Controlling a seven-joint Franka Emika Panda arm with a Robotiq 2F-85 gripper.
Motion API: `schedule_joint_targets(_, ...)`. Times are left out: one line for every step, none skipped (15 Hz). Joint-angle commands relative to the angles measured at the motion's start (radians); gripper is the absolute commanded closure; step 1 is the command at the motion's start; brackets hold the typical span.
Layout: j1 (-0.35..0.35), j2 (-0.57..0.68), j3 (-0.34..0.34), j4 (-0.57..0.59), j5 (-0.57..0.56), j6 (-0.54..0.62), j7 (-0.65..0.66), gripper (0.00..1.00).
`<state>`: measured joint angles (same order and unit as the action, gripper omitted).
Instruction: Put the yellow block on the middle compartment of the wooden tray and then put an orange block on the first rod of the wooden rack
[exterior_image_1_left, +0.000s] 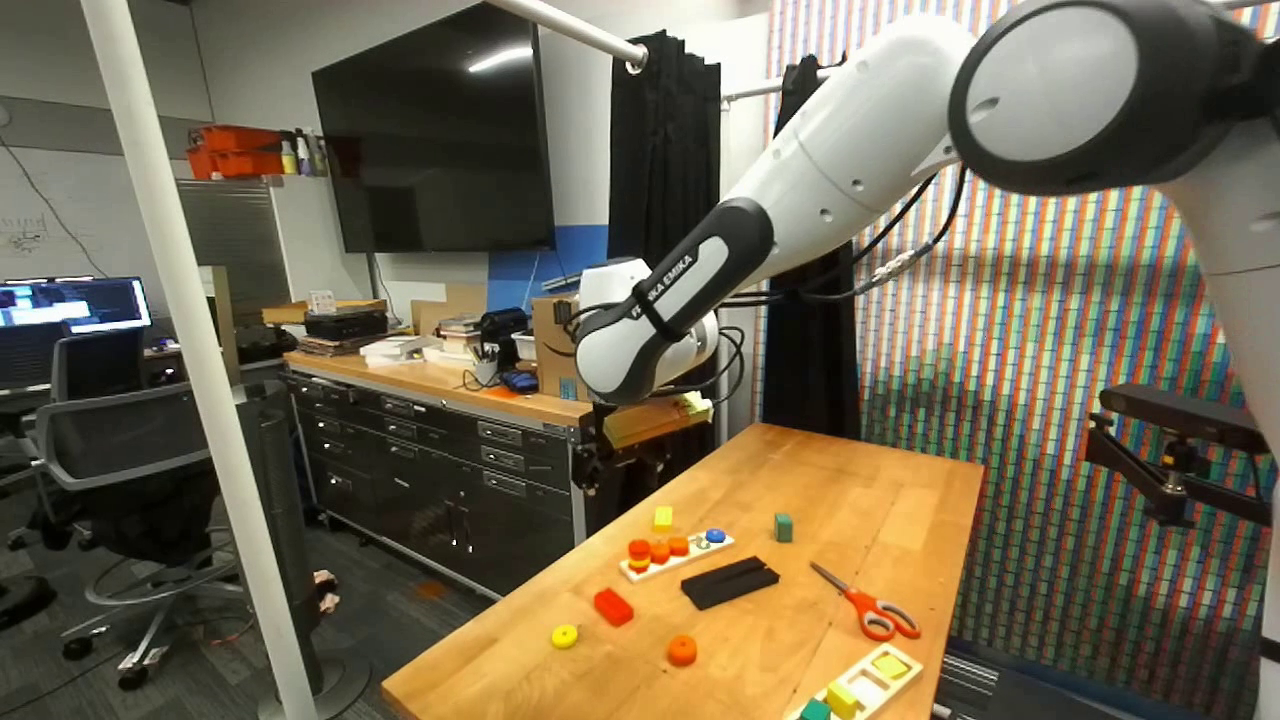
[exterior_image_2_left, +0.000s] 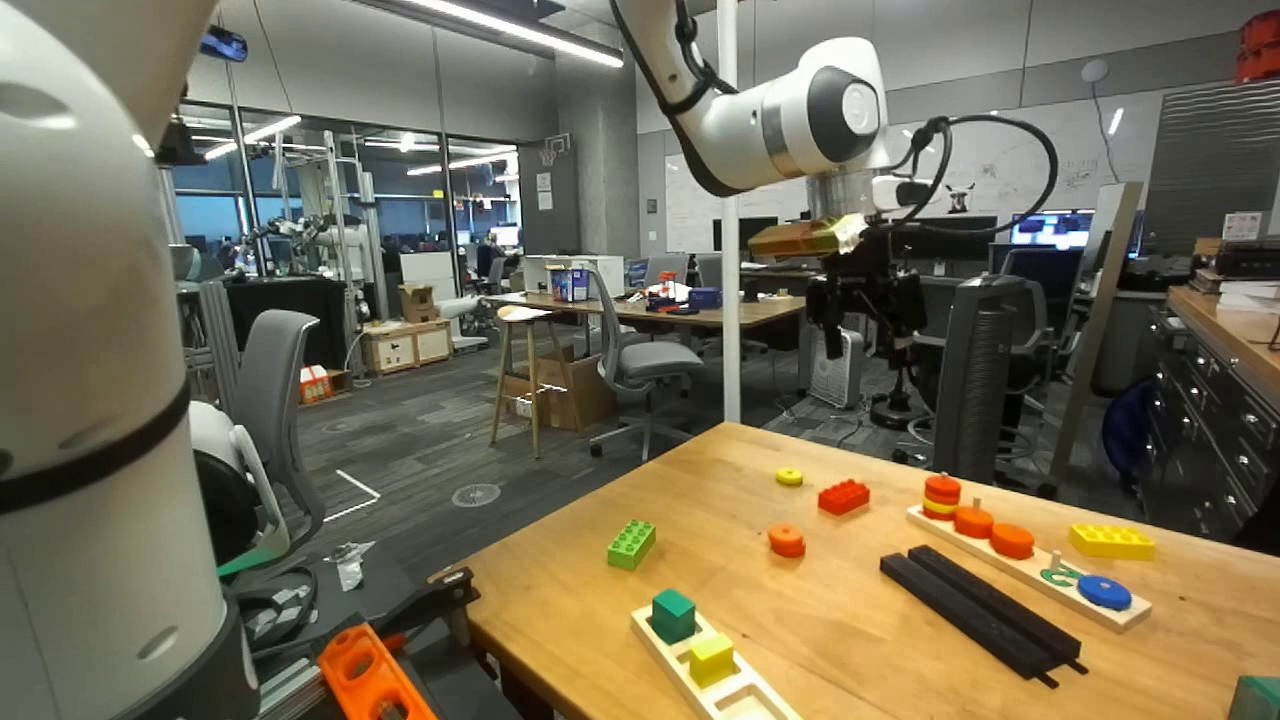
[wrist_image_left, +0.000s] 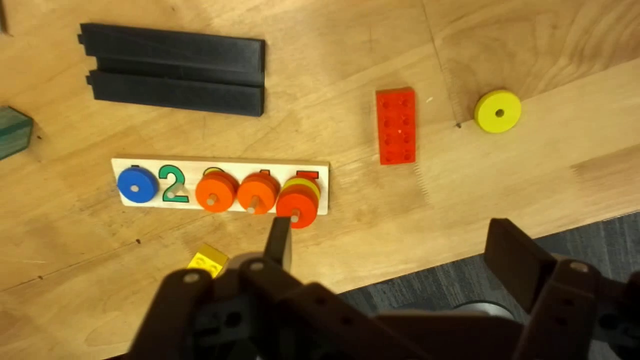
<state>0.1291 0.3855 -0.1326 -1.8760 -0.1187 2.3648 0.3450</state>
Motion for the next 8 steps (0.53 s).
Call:
schedule_joint_targets(0.008,-0.241,0.017,-0.247,-0.061,0.032,0.033,0.00)
schedule_joint_targets(0.004,-0.295,0.026,-0.298,-0.073,0.027,0.037,0.00)
schedule_joint_targets(-0.003,-0.349,0.036,-0.348,-0.081,0.019,0.035,0.00)
schedule_joint_targets(-0.011,-0.404,0.046,-0.398,-0.087,0.013,0.030,0.00)
schedule_joint_targets(-0.018,-0.460,0.057,-0.450,-0.098,0.007,0.028,0.00)
schedule_joint_targets(-0.026,-0.516,0.070,-0.498,-0.102,-0.005,0.021,0.00)
schedule_joint_targets(-0.035,-0.573,0.083,-0.548,-0.103,-0.015,0.005,0.00)
schedule_joint_targets(-0.044,-0.628,0.098,-0.595,-0.098,-0.026,-0.001,0.00)
